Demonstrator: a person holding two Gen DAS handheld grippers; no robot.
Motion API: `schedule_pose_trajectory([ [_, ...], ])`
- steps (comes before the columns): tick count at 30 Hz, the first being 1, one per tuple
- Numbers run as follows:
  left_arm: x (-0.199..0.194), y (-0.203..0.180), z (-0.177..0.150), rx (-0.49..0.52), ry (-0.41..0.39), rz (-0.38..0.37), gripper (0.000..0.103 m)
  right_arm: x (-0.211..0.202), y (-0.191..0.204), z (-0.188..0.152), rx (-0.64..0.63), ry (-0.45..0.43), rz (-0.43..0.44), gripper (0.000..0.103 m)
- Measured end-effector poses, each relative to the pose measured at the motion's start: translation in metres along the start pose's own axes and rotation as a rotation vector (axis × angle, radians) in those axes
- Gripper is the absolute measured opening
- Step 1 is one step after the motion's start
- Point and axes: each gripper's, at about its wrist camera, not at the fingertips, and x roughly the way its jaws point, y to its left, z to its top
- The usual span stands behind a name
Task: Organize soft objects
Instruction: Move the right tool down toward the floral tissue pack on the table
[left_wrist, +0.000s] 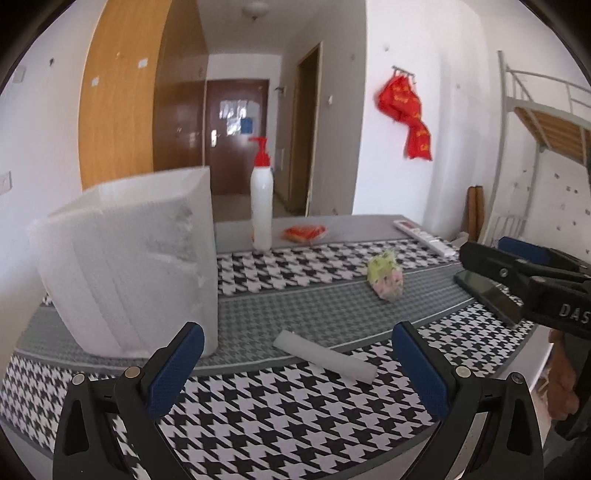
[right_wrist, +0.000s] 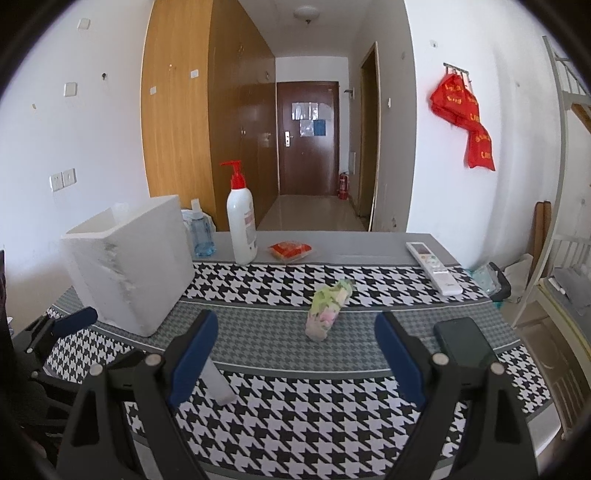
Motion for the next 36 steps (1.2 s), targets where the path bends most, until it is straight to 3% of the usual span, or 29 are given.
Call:
schedule_pose_trajectory([
  [2,0.009,-0.003,-0.002,-0.007,0.023,0.031,0.102,0.006,-0.003,0.0,-0.003,0.015,0.004,0.09],
  [20,0.046,-0.011,-0.009,-0.085,0.15,0.075,0.102,0.036,-0.022,-0.002,0.007,0.093,0.028,0.09],
  [36,0.085,-0.015,-0.011,-0.144,0.324,0.052,0.074,0.054,-0.039,-0.006,0.032,0.127,0.038,0.09],
])
